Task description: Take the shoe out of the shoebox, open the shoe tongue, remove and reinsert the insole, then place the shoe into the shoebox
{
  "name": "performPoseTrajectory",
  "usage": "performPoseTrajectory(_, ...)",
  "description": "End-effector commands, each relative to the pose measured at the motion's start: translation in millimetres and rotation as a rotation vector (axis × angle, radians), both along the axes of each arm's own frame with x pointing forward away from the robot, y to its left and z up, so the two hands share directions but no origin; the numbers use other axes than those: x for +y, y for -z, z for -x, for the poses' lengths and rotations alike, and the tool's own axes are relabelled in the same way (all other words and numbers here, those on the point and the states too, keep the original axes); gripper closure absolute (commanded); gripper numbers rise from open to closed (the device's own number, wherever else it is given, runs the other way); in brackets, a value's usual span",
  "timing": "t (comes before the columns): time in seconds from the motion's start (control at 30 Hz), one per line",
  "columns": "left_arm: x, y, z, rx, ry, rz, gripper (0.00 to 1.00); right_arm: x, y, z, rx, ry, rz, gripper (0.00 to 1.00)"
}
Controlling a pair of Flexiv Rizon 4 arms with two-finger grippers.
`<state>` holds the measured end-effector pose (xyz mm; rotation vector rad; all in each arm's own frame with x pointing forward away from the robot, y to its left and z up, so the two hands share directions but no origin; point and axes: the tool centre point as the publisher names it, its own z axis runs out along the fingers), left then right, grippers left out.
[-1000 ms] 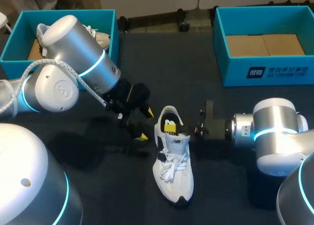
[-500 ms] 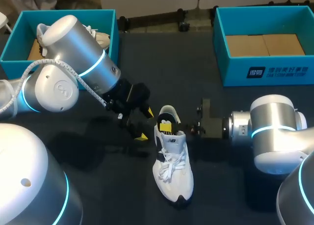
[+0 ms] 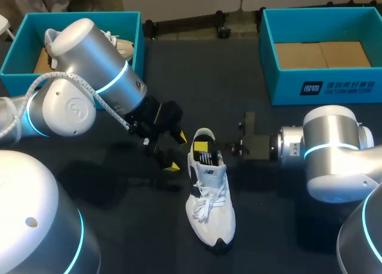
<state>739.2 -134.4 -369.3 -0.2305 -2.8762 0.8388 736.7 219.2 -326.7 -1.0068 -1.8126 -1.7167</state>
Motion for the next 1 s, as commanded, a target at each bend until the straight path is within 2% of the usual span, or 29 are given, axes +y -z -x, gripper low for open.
performPoseTrajectory(0.03,-0.3,0.9,-0.2,0.000,0.001,0.000,0.00,-2.9,9.3,-5.5,0.029,0.024,-0.008,1.00)
performPoseTrajectory(0.13,-0.3,0.9,-0.2,0.000,0.001,0.000,0.00,-4.3,17.3,-4.4,0.052,0.037,-0.012,1.00)
performPoseTrajectory(0.3,-0.3,0.9,-0.2,0.000,0.001,0.000,0.00,-1.7,27.4,7.5,0.082,0.046,0.001,1.00)
performPoseTrajectory(0.43,-0.3,0.9,-0.2,0.000,0.001,0.000,0.00,-0.1,30.5,16.6,0.088,0.050,0.004,1.00)
performPoseTrajectory(0.57,-0.3,0.9,-0.2,0.000,0.001,0.000,0.00,2.0,30.4,17.2,0.091,0.052,0.016,1.00)
performPoseTrajectory(0.6,-0.3,0.9,-0.2,0.000,0.001,0.000,0.00,3.1,26.6,15.6,0.077,0.050,0.017,0.84)
performPoseTrajectory(0.67,-0.3,0.9,-0.2,0.000,0.001,0.000,0.00,4.3,21.4,13.7,0.059,0.046,0.019,0.65)
performPoseTrajectory(0.7,-0.3,0.9,-0.2,0.000,0.001,0.000,0.00,4.8,19.3,12.9,0.054,0.044,0.019,0.60)
performPoseTrajectory(0.83,-0.3,0.9,-0.2,0.000,0.001,0.000,0.00,7.5,6.9,6.6,0.019,0.033,0.035,0.54)
performPoseTrajectory(1.0,-0.3,0.9,-0.2,0.000,0.001,0.000,0.00,9.2,-4.3,1.7,-0.011,0.022,0.050,0.53)
